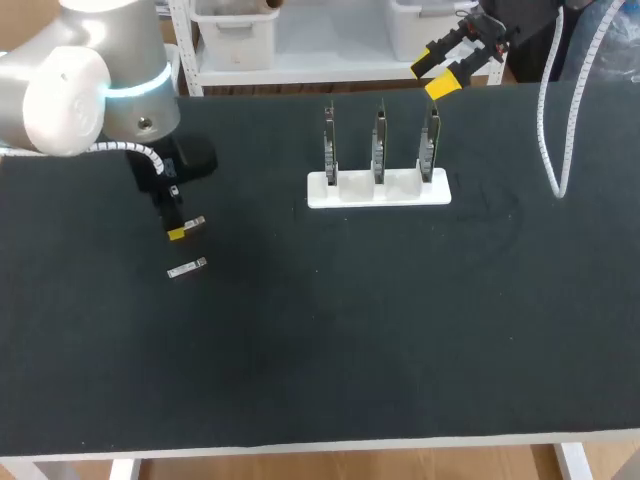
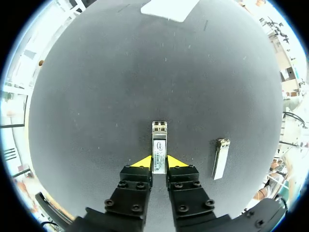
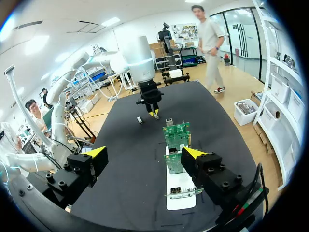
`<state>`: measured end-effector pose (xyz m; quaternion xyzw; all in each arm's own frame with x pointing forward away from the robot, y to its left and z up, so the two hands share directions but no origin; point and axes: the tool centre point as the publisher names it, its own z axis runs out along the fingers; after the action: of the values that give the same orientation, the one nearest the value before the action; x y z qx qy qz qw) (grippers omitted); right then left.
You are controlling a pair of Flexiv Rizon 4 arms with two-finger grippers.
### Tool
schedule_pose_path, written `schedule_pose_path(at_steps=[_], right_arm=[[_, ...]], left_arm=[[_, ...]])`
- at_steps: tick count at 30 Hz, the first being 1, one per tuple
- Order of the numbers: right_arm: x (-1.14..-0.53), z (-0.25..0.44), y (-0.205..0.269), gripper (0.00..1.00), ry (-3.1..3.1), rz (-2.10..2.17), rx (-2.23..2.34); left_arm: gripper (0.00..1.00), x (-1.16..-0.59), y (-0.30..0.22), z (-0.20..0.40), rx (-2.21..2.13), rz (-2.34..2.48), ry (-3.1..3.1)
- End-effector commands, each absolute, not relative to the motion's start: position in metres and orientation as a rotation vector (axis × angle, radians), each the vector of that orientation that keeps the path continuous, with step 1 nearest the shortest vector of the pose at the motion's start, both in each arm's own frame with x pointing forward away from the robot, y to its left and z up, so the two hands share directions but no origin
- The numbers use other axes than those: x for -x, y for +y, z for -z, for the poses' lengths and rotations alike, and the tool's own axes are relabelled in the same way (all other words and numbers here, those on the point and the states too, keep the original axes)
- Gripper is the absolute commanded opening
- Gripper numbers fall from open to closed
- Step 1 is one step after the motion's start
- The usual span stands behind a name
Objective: Pick up the optical module with the left hand, and insert it into the network port with the right hand.
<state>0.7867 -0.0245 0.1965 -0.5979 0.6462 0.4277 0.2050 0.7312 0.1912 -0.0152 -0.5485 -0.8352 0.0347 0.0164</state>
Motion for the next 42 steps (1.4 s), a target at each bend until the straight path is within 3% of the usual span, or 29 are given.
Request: schedule_pose_path(at_steps=[1,13,28,35,42], right_arm=[[-0.786,-0.197,-0.025,1.00,1.801,-1.190,1.666],[-0.786,-0.197,-0.025,1.00,1.801,-1.190,1.666],[-0.786,-0.197,-0.025,1.00,1.801,-1.190,1.666],[-0.786,-0.197,-0.025,1.00,1.801,-1.190,1.666],[-0.786,-0.197,-0.025,1.00,1.801,-1.190,1.666]], left_arm=[[0.00,-0.731,0.207,0.005,1.762,-0.258,-2.645],[0.00,-0.745,0.216,-0.048,2.057,-0.841,-2.717],[0.00,-0.773,0.189,-0.117,2.547,-1.581,-2.472],[0.00,-0.789,0.179,-0.132,2.576,-1.868,-2.332],[0.00,-0.797,0.168,-0.136,2.568,-1.763,-2.345]])
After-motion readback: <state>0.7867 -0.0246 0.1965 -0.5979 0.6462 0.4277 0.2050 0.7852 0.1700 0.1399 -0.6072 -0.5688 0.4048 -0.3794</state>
